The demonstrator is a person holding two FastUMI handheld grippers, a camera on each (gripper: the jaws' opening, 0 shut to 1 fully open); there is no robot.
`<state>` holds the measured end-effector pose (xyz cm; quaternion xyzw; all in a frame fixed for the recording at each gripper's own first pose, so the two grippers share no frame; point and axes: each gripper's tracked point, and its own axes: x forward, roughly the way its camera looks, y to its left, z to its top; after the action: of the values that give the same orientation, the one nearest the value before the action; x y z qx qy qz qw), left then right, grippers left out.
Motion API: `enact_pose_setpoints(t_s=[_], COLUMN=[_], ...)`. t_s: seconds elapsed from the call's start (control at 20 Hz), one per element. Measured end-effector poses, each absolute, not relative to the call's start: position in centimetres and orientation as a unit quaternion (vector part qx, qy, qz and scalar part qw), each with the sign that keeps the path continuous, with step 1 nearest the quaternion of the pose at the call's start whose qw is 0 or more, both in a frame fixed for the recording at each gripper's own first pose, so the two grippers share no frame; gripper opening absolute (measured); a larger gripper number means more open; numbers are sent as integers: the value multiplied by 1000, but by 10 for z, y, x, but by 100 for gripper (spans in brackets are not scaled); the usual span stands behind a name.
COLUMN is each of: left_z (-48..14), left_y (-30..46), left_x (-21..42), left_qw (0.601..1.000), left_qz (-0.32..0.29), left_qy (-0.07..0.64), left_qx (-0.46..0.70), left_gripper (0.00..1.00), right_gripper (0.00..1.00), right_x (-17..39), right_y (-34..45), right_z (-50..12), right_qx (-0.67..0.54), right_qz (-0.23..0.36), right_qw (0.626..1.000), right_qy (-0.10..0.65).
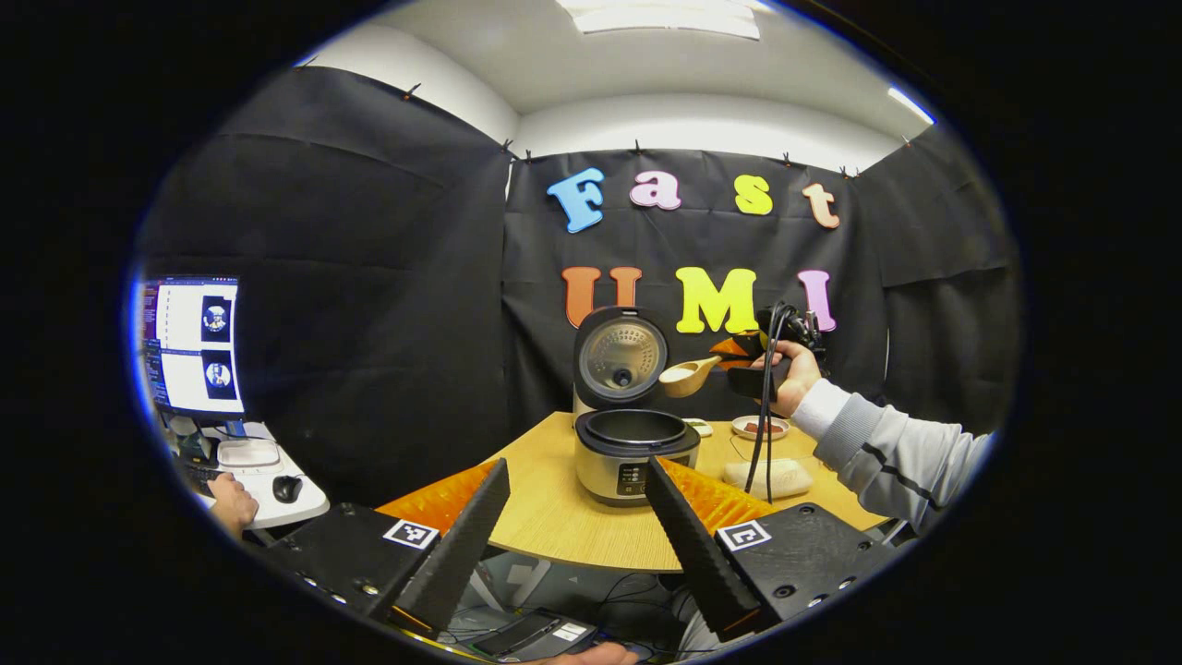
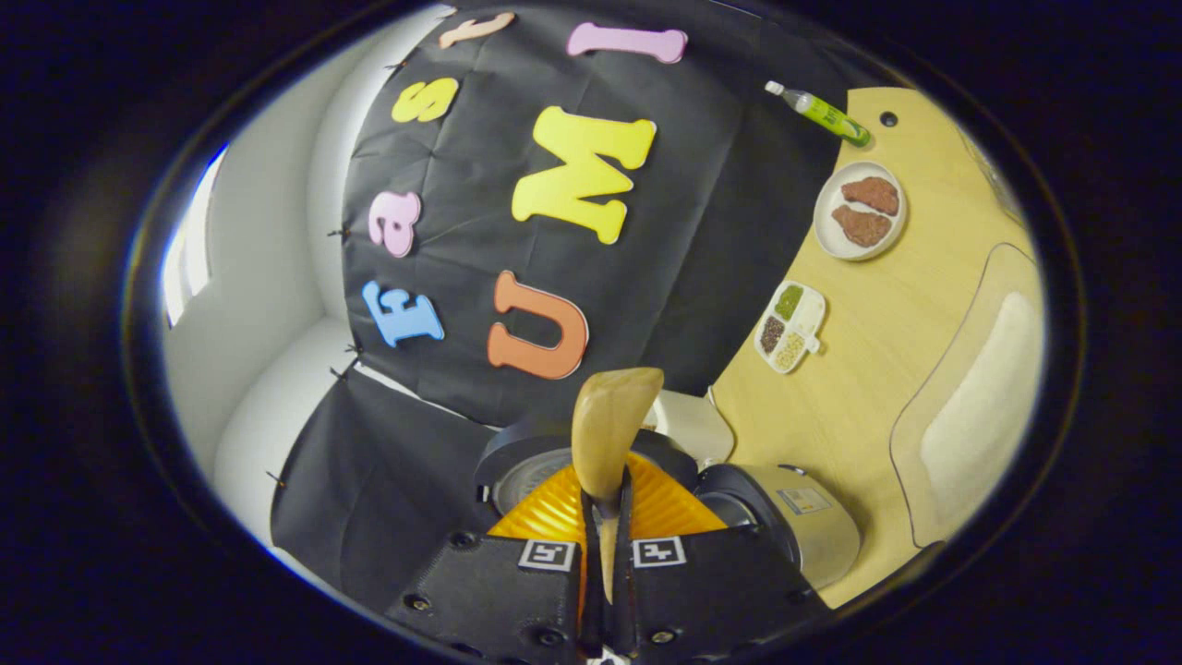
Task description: Close the left gripper, press the button to open the rice cooker; take a wooden spoon from the chopstick holder with the right hand, scoop a spoonful of rice and pour it into the rice cooker, then put the wooden spoon back into the chopstick holder.
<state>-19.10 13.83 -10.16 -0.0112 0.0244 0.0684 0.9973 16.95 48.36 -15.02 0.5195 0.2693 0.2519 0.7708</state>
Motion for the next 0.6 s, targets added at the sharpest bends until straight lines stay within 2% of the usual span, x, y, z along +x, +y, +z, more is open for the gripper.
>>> enact_pose_setpoints(t_s=[0.6], left_z=[-99], left_y=[159], left_x=[-210], left_qw=[997], left_qz=[75], left_qy=[15], left_qx=[-11], left_gripper=[95], right_gripper=[9], right_x=[141], right_y=[556], right_z=[-161], right_qx=[360], right_qz=[280], right_qw=[859], right_qy=[232])
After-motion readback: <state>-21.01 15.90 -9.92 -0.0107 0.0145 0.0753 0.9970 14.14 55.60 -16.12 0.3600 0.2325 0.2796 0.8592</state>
